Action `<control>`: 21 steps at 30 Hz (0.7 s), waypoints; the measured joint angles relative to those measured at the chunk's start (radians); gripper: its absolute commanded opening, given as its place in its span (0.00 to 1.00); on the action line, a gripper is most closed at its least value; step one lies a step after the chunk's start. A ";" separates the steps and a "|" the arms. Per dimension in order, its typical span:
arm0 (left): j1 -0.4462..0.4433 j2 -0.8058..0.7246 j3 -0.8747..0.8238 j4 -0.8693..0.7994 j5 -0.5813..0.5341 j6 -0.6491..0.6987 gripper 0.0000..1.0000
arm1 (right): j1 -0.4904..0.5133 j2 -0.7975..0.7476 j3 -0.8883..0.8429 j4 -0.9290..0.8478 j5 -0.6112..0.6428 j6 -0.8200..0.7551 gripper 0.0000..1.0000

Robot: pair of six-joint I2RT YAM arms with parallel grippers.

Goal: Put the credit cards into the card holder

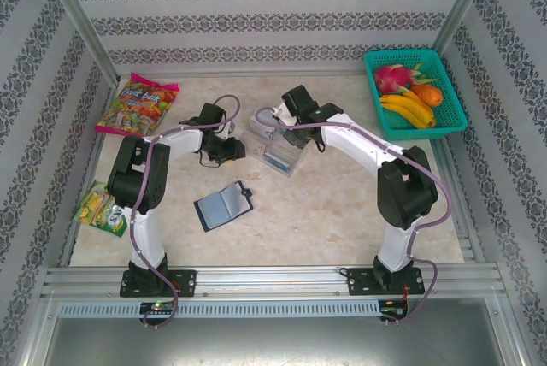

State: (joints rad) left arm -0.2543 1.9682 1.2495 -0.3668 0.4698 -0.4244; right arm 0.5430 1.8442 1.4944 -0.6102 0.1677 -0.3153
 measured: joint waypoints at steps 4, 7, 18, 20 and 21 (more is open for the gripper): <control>0.000 0.000 0.000 0.000 0.000 0.000 0.40 | -0.005 0.000 0.000 0.002 0.001 0.006 0.48; 0.000 0.000 0.000 0.000 0.000 0.000 0.40 | -0.005 0.000 0.000 0.004 0.003 0.005 0.51; 0.000 0.000 0.000 0.000 0.000 0.000 0.40 | -0.024 0.061 0.048 0.011 0.035 0.005 0.52; 0.000 0.000 0.000 0.000 0.000 0.000 0.40 | -0.024 0.076 0.053 0.011 0.042 0.005 0.52; 0.000 0.000 0.000 0.000 0.000 0.000 0.40 | -0.024 0.083 0.055 0.011 0.045 0.005 0.52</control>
State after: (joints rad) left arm -0.2543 1.9682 1.2495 -0.3672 0.4698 -0.4240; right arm 0.5190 1.9270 1.5494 -0.5991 0.2127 -0.3107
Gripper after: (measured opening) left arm 0.397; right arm 0.520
